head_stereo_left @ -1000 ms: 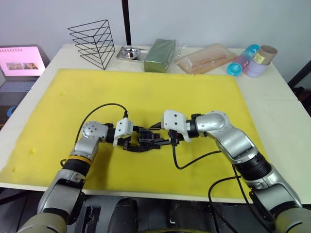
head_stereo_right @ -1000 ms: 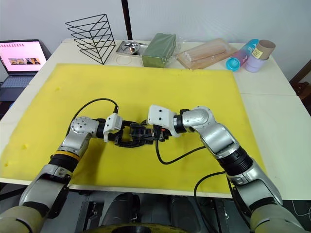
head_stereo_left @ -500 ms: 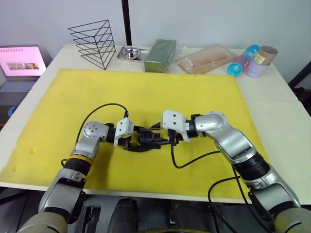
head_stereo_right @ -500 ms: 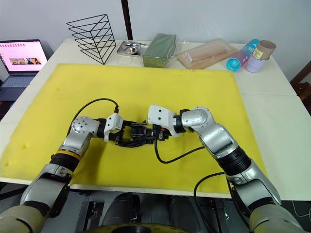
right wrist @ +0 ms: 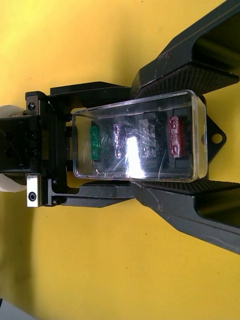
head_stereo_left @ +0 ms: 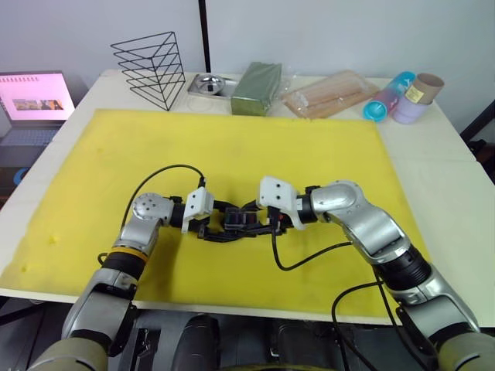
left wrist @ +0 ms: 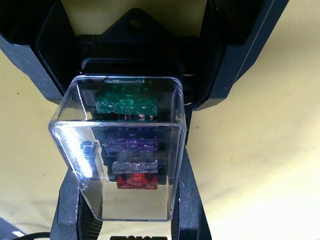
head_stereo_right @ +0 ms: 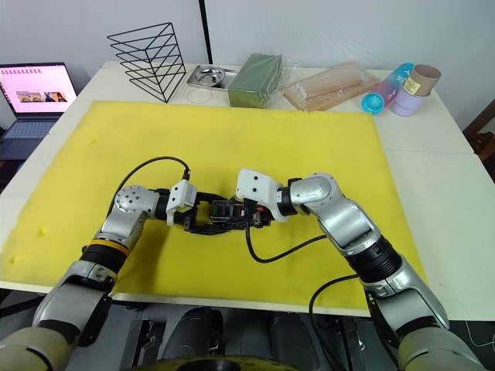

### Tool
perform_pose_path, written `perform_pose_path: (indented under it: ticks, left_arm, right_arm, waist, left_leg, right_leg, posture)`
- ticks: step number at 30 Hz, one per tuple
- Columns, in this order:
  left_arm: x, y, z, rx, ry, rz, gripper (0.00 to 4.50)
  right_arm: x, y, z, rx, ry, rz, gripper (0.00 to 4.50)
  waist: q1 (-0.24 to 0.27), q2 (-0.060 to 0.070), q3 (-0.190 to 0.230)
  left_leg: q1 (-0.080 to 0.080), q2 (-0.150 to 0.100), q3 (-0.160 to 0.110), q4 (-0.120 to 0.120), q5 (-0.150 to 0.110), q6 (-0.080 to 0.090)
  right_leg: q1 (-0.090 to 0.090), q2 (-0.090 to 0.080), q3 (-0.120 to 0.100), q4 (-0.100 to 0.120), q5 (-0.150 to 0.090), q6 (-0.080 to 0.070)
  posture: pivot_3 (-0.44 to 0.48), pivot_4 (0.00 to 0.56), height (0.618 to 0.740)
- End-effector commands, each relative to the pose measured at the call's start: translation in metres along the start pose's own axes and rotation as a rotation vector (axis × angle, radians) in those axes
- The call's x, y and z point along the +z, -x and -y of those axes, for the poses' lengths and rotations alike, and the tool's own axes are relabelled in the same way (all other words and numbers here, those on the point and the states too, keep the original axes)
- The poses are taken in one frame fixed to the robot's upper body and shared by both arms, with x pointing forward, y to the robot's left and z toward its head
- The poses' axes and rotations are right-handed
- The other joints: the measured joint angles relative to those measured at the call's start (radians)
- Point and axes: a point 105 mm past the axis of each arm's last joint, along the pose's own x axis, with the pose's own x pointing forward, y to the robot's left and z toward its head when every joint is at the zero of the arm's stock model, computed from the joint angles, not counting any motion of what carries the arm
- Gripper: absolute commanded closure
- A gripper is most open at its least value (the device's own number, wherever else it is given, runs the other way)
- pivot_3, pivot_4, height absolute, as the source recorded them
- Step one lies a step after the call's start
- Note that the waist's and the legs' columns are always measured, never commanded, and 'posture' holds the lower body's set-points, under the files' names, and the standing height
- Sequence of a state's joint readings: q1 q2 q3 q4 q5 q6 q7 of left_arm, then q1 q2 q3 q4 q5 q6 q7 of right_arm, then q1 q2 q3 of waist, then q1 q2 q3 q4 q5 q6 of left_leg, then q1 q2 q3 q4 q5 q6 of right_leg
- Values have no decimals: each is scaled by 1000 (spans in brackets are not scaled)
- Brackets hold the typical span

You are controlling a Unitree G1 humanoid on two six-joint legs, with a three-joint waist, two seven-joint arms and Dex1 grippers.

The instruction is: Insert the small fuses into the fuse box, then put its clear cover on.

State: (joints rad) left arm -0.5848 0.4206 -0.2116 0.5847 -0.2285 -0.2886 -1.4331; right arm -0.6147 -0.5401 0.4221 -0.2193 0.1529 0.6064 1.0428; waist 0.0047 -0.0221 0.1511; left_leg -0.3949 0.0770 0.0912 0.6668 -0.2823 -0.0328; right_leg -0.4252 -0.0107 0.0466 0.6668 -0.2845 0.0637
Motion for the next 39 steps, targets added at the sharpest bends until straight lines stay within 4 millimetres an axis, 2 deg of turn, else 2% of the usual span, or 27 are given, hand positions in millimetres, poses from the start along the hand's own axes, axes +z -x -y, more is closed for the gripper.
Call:
perform_pose_path:
  ticks: [1,16,31,38,39]
  left_arm:
    - [-2,-1,1,9,11,2,1677]
    - [1,-3,1,11,18,16,1677]
    - [1,-3,3,23,21,19,1677]
    - [1,-3,3,21,18,17,1677]
    - [1,-3,3,21,17,17,1677]
  right_arm:
    - [2,1,0,5,11,-7,2689]
    - [-8,-8,0,0,17,-18,2689]
    - [-13,-3,1,-45,-15,-35,2689]
    - [-9,-2,2,-42,-8,-20,199]
    - [-9,-2,1,-40,-6,-20,45]
  waist:
    - [0,0,0]
    - [0,0,0]
    - [0,0,0]
    - [-1,0,0]
    - [-1,0,0]
  left_leg:
    - [0,0,0,0,0,0]
    - [0,0,0,0,0,0]
    - [0,0,0,0,0,0]
    - [0,0,0,0,0,0]
    - [0,0,0,0,0,0]
  right_leg:
    - [0,0,0,0,0,0]
    - [0,0,0,0,0,0]
    - [0,0,0,0,0,0]
    - [0,0,0,0,0,0]
    - [0,0,0,0,0,0]
  posture:
    - [0,150,740]
    - [0,150,740]
    - [0,150,740]
    - [0,150,740]
    - [0,150,740]
